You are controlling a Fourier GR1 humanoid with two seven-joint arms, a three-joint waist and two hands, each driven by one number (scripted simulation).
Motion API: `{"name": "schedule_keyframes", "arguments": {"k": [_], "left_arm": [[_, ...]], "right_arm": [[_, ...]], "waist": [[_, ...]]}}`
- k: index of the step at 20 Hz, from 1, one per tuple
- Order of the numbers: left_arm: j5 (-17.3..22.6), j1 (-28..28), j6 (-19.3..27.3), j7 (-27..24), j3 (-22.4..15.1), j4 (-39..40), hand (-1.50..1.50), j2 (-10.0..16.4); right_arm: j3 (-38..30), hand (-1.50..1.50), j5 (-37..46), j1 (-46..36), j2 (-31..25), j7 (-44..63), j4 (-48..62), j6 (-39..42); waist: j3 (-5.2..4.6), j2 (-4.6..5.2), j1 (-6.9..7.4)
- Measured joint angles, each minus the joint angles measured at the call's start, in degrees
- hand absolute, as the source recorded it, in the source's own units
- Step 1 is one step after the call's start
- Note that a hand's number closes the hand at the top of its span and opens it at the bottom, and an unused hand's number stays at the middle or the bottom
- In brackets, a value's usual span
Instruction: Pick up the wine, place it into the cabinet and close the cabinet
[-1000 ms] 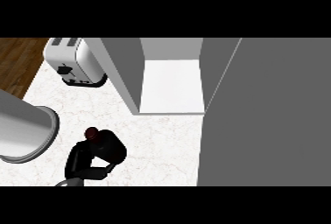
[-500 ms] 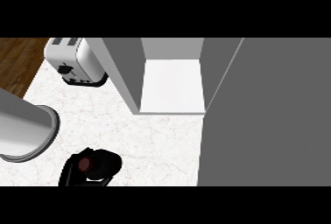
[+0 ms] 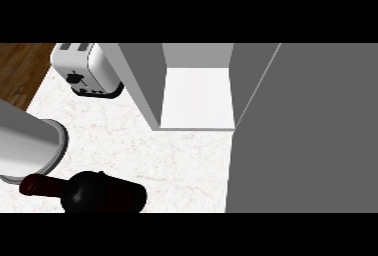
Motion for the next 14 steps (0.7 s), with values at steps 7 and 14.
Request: {"name": "schedule_keyframes", "arguments": {"k": [7, 14], "left_arm": [[3.8, 4.8, 3.9, 12.0, -3.4, -18.6, 1.5, -2.1], [3.7, 1.7, 14.9, 19.3, -8.8, -29.0, 1.5, -3.4]], "right_arm": [[0.0, -1.5, -0.9, -0.7, -0.3, 1.9, -0.9, -0.5], [1.1, -1.5, 0.4, -1.3, 0.2, 1.5, 0.3, -0.6]], "waist": [[-0.04, 0.08, -0.17], [-0.07, 0.12, -0.34]]}}
